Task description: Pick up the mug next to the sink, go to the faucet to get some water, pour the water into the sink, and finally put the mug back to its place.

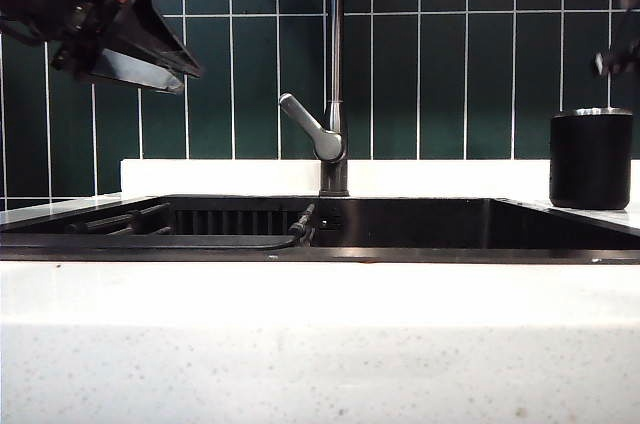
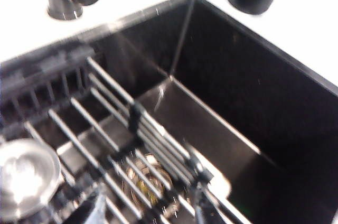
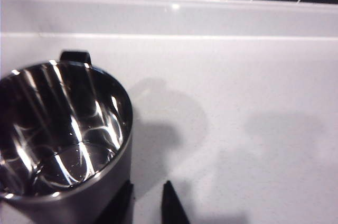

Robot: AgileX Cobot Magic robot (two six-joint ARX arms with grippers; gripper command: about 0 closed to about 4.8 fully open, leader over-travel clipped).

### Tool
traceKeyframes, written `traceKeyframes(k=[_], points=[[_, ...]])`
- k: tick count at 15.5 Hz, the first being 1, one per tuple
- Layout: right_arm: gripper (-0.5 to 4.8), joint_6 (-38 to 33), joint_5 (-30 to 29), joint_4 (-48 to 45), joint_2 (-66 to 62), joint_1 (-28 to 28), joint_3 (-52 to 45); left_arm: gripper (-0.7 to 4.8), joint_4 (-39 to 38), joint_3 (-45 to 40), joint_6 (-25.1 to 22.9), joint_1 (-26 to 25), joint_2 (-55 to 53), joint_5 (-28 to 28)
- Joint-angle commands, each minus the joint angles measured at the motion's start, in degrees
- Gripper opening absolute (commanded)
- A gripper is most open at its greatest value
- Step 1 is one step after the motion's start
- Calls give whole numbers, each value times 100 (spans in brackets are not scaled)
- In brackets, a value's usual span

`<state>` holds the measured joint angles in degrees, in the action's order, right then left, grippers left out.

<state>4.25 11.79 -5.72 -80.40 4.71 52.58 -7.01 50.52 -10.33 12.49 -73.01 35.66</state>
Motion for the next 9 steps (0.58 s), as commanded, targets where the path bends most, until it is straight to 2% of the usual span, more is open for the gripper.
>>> traceKeyframes(k=[1,3,5,6,7,8,9], points=[[79,-186,2,535,619,-2,4,178,-422,-4,-83,9,549,-203],[52,-540,-52,848,1123,-2,4,178,-723,-4,-61,7,1097,-391],[52,-953,-568,1436,1585,-37,4,177,-1217,-4,-61,7,1585,-710],[52,-1012,-907,1980,1884,-74,4,173,-1663,-4,-63,7,1915,-1023],[52,-1012,-940,2371,2151,-188,2,173,-1934,-7,-92,7,2159,-1237],[52,-1012,-992,2726,2557,-404,2,145,-2138,-31,-81,7,2490,-1296],[52,-1012,-1060,2830,2780,-549,2,143,-2262,-31,-61,7,2643,-1294]])
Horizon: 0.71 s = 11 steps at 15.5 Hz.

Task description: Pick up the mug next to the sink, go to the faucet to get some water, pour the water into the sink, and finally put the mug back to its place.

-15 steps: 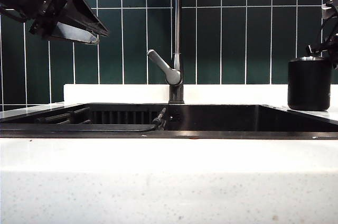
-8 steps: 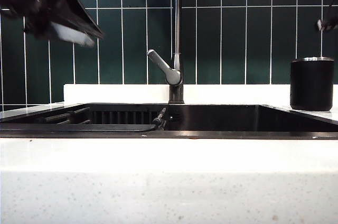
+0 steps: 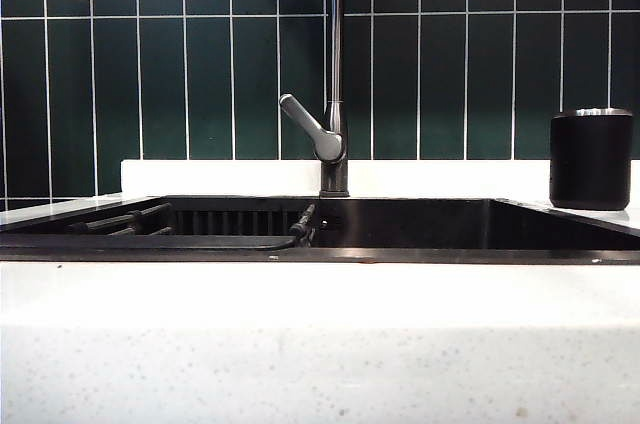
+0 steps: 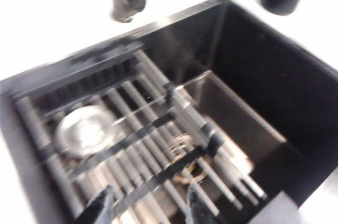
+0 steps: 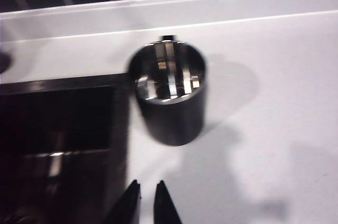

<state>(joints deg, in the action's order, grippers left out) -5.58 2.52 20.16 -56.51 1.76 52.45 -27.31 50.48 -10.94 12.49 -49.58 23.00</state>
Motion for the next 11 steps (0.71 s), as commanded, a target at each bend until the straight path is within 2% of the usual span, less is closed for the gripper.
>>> traceKeyframes(k=[1,7,8,11], points=[[52,-28,-125,391,719,-511,15,143,-481,-26,39,7,520,-28],[49,-28,-109,1029,2363,-1628,17,115,-1580,-264,264,7,1685,-33],[49,-28,-122,1276,2756,-1744,17,115,-1832,-439,282,7,2015,-133],[50,-28,-144,2186,3510,-1814,17,116,-2439,-564,295,13,2267,37]])
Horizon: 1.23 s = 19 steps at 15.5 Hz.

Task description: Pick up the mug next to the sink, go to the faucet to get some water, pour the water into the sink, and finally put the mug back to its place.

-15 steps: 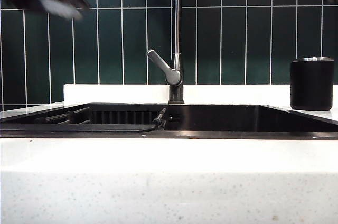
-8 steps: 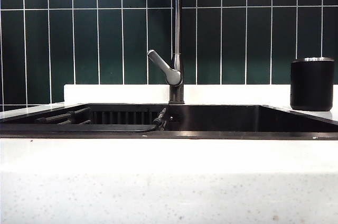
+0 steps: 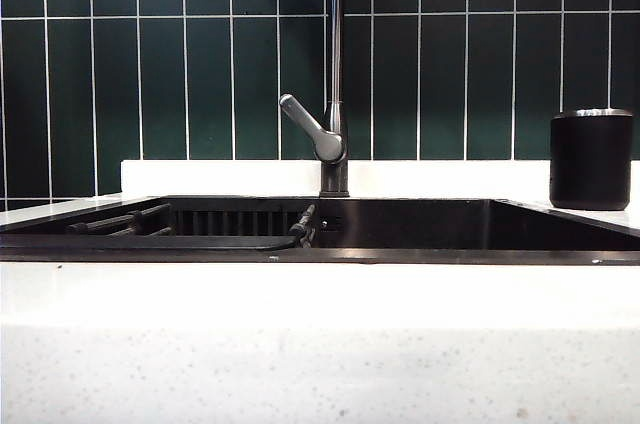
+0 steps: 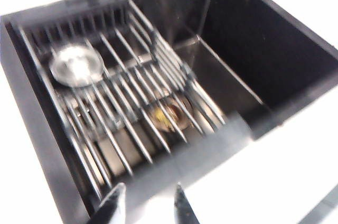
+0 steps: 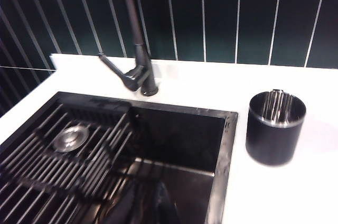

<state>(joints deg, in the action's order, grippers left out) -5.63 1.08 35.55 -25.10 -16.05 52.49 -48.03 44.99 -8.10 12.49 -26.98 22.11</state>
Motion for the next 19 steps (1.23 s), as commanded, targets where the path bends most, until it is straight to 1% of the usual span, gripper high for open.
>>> traceKeyframes(k=[1,2,3,4,5,6,7,9,11,12,13,15,17,19], points=[[50,-24,-66,1069,667,-33,13,116,-404,-24,20,81,7,125],[50,-24,-188,1270,835,-33,13,116,-420,-24,26,101,4,127],[50,-15,-170,1545,1062,-31,13,115,-297,-50,52,109,-15,92],[49,-9,52,1587,1130,-20,7,105,-125,-90,186,109,-39,-52],[49,28,170,1499,1167,-17,-20,74,61,-142,225,109,-39,-219],[47,269,304,1191,1215,-22,-136,51,435,-247,243,109,-33,-452],[24,595,509,741,1226,-17,-382,47,911,-391,267,109,-35,-673],[21,691,503,343,1224,-22,-787,48,1268,-616,258,109,-35,-905],[21,911,529,-267,1224,-20,-1360,48,1784,-1071,326,109,-24,-1097],[21,911,529,-549,1226,-20,-1556,48,1954,-1209,442,109,-15,-1099],[20,909,540,-984,1224,-20,-1843,47,2288,-1462,704,109,7,-1191],[20,901,551,-1574,1222,-17,-2317,47,2813,-1884,1034,109,31,-1368],[20,881,546,-1808,1224,-20,-2664,47,3169,-2188,1180,109,33,-1508],[21,861,546,-2041,1224,-17,-2990,47,3543,-2472,1530,111,33,-1554]])
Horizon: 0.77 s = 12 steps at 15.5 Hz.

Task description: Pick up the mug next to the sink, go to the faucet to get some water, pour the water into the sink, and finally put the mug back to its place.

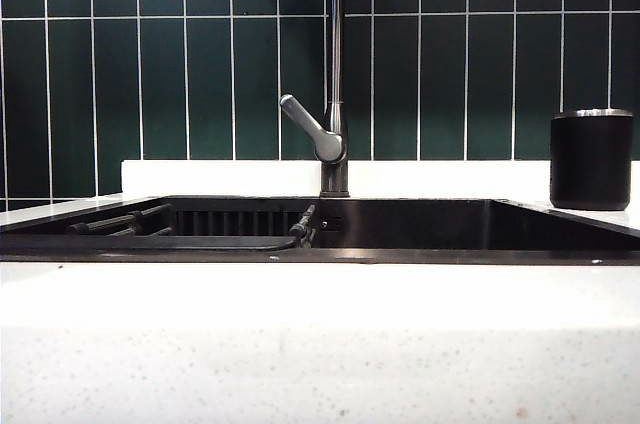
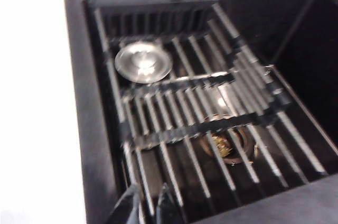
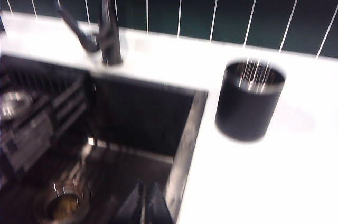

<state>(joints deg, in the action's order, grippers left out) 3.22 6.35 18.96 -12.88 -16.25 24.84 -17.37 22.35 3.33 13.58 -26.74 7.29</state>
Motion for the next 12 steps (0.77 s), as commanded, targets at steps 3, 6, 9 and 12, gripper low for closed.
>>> traceKeyframes(k=[3,6,9,12], points=[[21,-385,76,-874,0,2,-791,47,903,-503,413,7,9,-138],[21,-579,352,-1318,-2,-4,-1252,47,1611,-848,422,35,9,-374],[22,-608,807,-1145,-9,-11,-1259,45,1950,-1113,422,151,7,-872],[21,-605,1333,-1137,-9,-11,-1259,12,2135,-1318,485,262,2,-1078]])
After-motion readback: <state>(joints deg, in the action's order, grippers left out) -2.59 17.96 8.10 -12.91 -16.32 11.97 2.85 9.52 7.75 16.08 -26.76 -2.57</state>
